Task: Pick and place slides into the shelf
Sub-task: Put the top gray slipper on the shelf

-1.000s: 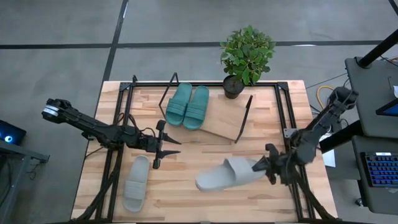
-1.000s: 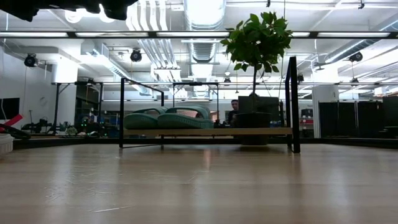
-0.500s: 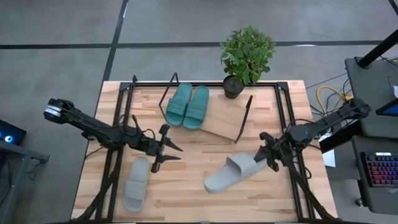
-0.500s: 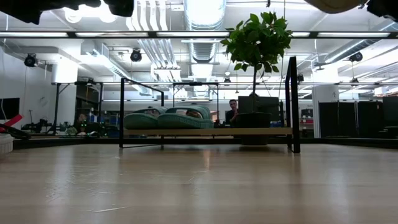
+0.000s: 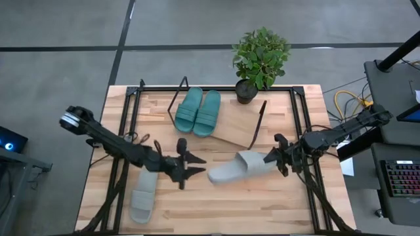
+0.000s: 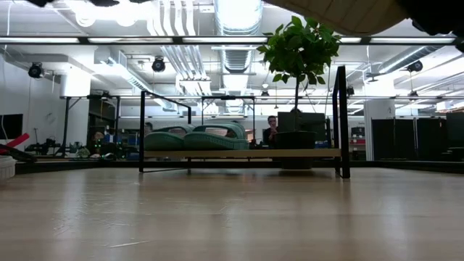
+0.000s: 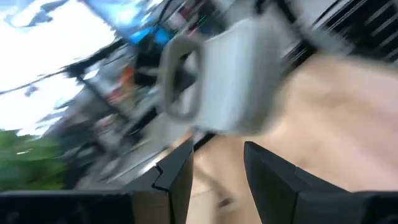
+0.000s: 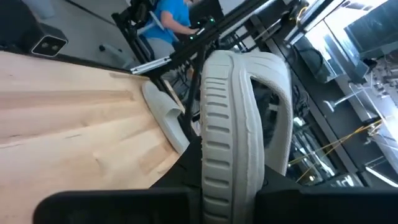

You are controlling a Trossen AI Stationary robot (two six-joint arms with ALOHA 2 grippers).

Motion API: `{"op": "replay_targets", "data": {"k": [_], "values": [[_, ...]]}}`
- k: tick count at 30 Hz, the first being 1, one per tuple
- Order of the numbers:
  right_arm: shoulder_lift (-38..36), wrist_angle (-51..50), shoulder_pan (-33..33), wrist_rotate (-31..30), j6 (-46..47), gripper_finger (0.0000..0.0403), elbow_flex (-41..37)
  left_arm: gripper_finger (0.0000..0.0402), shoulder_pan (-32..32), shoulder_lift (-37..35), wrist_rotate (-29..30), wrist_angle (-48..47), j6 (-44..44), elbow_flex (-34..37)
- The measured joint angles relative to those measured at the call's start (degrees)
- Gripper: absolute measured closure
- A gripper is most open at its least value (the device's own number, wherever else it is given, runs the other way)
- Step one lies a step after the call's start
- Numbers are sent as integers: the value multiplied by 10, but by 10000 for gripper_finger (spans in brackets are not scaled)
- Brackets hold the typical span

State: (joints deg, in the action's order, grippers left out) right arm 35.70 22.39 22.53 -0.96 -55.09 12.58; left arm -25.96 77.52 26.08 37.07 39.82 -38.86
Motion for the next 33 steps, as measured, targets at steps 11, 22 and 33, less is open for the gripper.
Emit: {"op": "replay_targets", "data": {"k": [11,22,33], "values": [[-22,1,1,-17,-5,380,-8,274,-55,90,166,-5,92,-86],[-35,-24,0,-76,-3,381,-10,274,-86,81,161,-1,86,-91],[-37,-25,0,-62,6,379,-10,274,-82,84,171,-2,88,-89]]}}
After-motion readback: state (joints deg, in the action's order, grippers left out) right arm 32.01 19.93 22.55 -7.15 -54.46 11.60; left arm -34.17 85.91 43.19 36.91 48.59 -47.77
